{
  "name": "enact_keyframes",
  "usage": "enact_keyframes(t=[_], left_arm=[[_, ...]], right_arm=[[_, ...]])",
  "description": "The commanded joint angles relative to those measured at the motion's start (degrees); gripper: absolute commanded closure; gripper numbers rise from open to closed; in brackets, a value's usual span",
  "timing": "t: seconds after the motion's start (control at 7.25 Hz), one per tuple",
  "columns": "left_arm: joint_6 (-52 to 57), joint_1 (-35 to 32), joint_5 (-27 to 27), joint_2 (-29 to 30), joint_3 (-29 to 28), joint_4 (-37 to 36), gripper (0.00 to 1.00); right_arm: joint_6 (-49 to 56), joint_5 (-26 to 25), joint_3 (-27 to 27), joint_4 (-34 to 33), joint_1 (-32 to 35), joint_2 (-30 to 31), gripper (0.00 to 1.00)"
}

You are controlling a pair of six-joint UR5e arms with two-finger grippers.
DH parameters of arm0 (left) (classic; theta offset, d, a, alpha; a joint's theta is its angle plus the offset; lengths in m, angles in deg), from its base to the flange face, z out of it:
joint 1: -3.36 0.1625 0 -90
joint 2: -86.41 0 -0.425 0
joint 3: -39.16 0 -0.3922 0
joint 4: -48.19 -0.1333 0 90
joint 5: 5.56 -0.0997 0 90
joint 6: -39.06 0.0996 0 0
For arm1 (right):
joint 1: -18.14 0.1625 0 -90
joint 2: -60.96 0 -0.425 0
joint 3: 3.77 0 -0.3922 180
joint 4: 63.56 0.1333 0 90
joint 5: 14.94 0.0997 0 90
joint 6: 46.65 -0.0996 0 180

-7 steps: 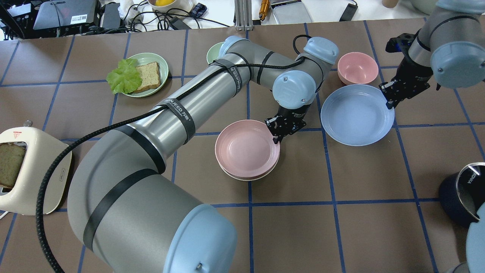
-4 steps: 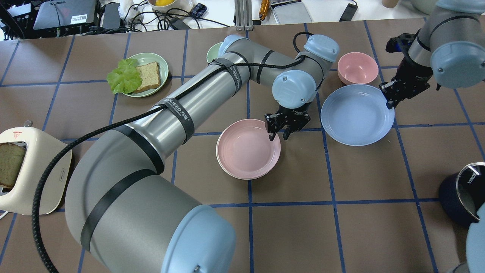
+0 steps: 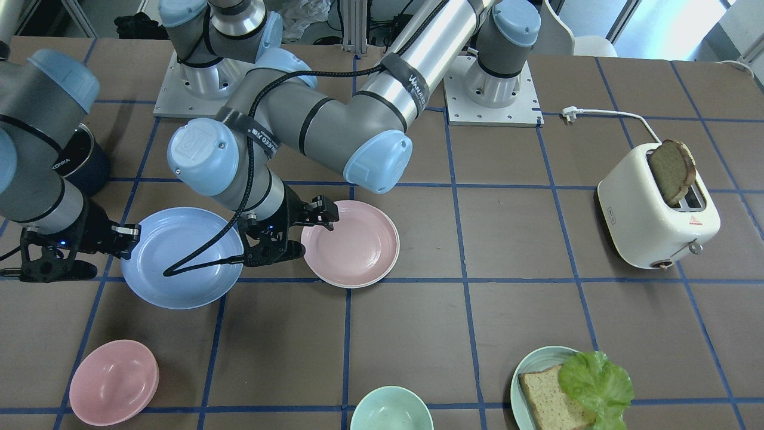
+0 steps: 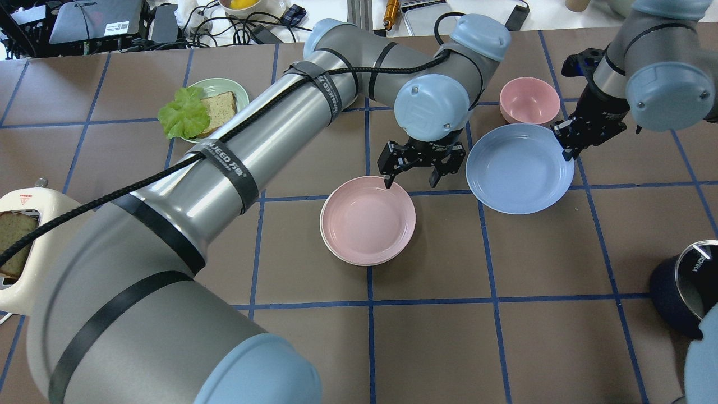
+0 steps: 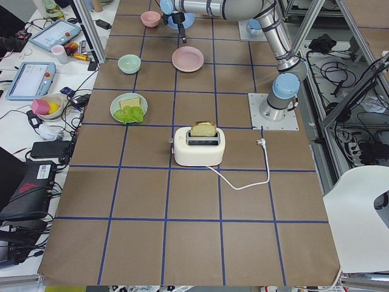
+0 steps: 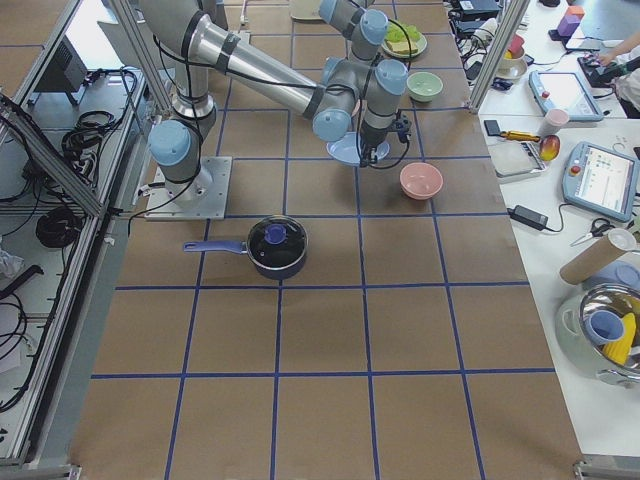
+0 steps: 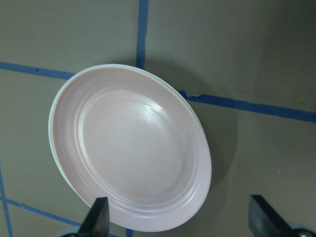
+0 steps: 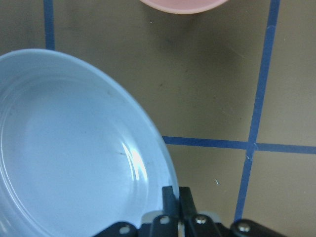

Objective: Stack three plates with pink and blue
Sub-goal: 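Lift the left gripper away while the right carries the blue plate toward the stack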

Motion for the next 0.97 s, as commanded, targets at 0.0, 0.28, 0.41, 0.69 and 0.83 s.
enact_keyframes(t=[0.0,0.28,0.41,0.69,0.83], left_arm=[[4.5,2.8,-1.4,-4.4,0.3,1.1,0.0],[8.2,6.4,-1.2,-8.3,0.8,1.2,0.0],[10.3,7.7,-1.2,-10.1,0.8,1.7,0.0],[16.0,10.8,-1.2,-13.0,1.0,3.7,0.0],[18.9,13.1,-1.1,-14.5,1.6,3.7,0.0]], right_arm=[[-3.2,0.4,-0.4,0.8,2.1,0.2,1.0],[-10.6,0.5,-0.3,1.0,6.3,0.2,1.0],[-14.1,0.5,-0.3,1.0,9.4,0.2,1.0],[-20.5,0.7,0.0,1.0,13.6,0.2,1.0],[-24.0,1.3,-0.5,1.0,15.8,0.2,1.0]])
